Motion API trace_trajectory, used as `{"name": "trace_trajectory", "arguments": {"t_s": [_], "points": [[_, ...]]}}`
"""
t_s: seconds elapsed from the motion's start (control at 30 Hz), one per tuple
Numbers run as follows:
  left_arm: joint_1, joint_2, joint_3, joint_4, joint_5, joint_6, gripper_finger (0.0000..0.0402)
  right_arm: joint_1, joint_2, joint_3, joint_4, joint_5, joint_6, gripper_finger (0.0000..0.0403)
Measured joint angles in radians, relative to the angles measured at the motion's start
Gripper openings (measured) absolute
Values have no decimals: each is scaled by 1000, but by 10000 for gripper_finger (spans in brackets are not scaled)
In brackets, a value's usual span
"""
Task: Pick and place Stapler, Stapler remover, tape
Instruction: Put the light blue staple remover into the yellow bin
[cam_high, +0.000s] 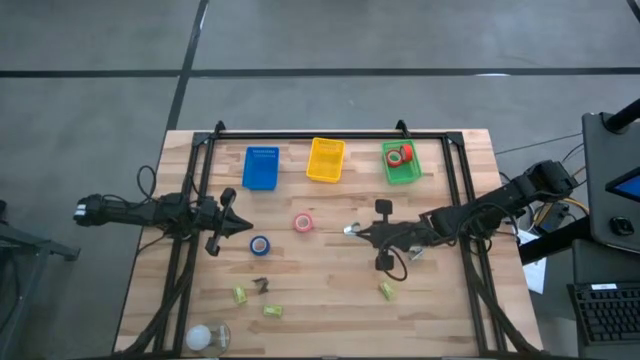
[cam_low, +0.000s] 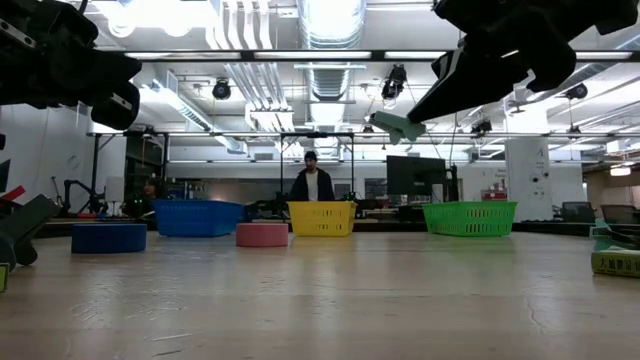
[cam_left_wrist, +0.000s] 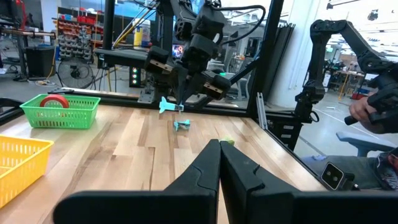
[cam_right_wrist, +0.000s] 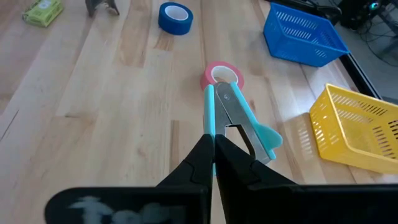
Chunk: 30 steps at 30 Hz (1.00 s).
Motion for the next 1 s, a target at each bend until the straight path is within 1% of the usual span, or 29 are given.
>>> {"name": "trace_trajectory", "arguments": {"t_s": [0.47,0.8,1.0], "points": [[0,0,0,0,0,0,10,0,0,0,3,-2,8,8],[0,0,0,0,0,0,10,-3,0,-1,72,-2,3,8],[0,0,0,0,0,0,10,-52,1,-1,130,-8,-19,8]]}}
